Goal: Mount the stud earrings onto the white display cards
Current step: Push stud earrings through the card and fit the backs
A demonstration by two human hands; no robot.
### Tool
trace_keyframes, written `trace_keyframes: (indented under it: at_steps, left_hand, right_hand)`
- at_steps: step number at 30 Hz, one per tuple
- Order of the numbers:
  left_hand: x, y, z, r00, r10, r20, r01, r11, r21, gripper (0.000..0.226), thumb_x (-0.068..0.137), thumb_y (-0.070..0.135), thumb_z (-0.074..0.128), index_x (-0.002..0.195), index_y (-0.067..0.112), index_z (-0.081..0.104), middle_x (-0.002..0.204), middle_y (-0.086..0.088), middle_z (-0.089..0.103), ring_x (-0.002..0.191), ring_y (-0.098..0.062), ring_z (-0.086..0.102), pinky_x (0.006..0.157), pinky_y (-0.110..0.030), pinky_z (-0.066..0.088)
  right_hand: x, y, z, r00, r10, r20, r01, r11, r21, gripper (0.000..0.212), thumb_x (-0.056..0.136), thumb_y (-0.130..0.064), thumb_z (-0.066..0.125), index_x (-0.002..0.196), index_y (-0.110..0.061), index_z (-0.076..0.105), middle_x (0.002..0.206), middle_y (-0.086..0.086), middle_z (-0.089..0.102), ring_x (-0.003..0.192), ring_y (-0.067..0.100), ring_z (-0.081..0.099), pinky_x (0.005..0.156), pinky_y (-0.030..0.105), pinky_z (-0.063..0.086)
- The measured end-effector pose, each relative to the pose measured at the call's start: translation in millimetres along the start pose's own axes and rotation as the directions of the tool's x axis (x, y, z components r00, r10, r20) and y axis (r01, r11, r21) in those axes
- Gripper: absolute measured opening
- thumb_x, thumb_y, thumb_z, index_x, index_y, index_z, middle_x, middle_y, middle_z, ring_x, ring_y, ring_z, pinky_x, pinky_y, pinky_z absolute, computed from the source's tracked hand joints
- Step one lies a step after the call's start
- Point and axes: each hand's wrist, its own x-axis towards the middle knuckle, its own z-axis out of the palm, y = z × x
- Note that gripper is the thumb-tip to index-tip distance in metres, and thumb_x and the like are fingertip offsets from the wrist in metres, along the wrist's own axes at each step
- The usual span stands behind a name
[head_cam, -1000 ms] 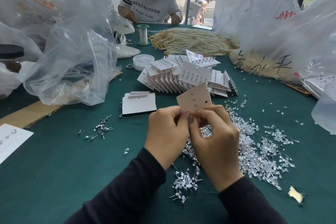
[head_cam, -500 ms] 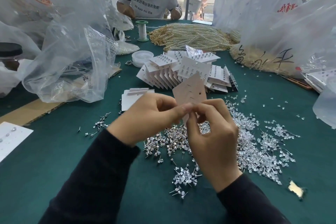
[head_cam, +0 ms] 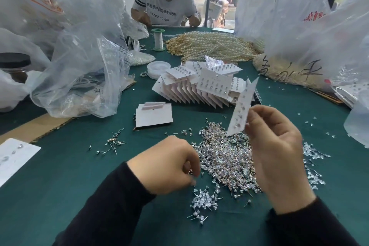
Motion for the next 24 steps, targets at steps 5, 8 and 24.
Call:
trace_keyframes:
  at_steps: [5, 8, 24]
  left_hand:
    - [-31, 9, 25, 0.990, 0.019, -0.140, -0.028, 0.998, -0.063, 0.024, 0.078, 0.040, 0.065, 0.097, 0.026, 0.068, 0.080, 0.016, 0.051, 0.070, 0.006, 0.043, 0.071, -0.004, 0.031]
    - [-51, 15, 45, 0.976, -0.104, -0.191, 0.082, 0.989, -0.121, 0.060, 0.062, 0.069, 0.058, 0.111, 0.036, 0.060, 0.093, 0.024, 0.048, 0.085, 0.007, 0.045, 0.082, -0.009, 0.037]
    - [-70, 42, 85, 0.758, -0.329, -0.564, 0.265, 0.944, -0.195, 0.014, 0.063, 0.005, 0.080, 0.064, 0.016, 0.071, 0.067, 0.006, 0.060, 0.065, -0.008, 0.054, 0.068, -0.007, 0.035]
  right_hand:
    - [6, -3, -18, 0.931, 0.312, 0.188, -0.354, 0.897, 0.265, 0.012, 0.072, -0.011, 0.059, 0.080, -0.009, 0.069, 0.084, 0.010, 0.068, 0.077, 0.018, 0.065, 0.067, 0.025, 0.056]
    - [3, 4, -22, 0.818, 0.489, 0.303, -0.573, 0.736, 0.360, 0.023, 0.073, -0.009, 0.061, 0.094, -0.002, 0.066, 0.098, 0.016, 0.068, 0.085, 0.025, 0.068, 0.072, 0.035, 0.058]
    - [1, 5, -37, 0.718, 0.443, 0.536, -0.673, 0.640, 0.372, 0.040, 0.054, -0.015, 0.086, 0.092, -0.009, 0.075, 0.107, 0.012, 0.069, 0.101, 0.026, 0.065, 0.086, 0.041, 0.053]
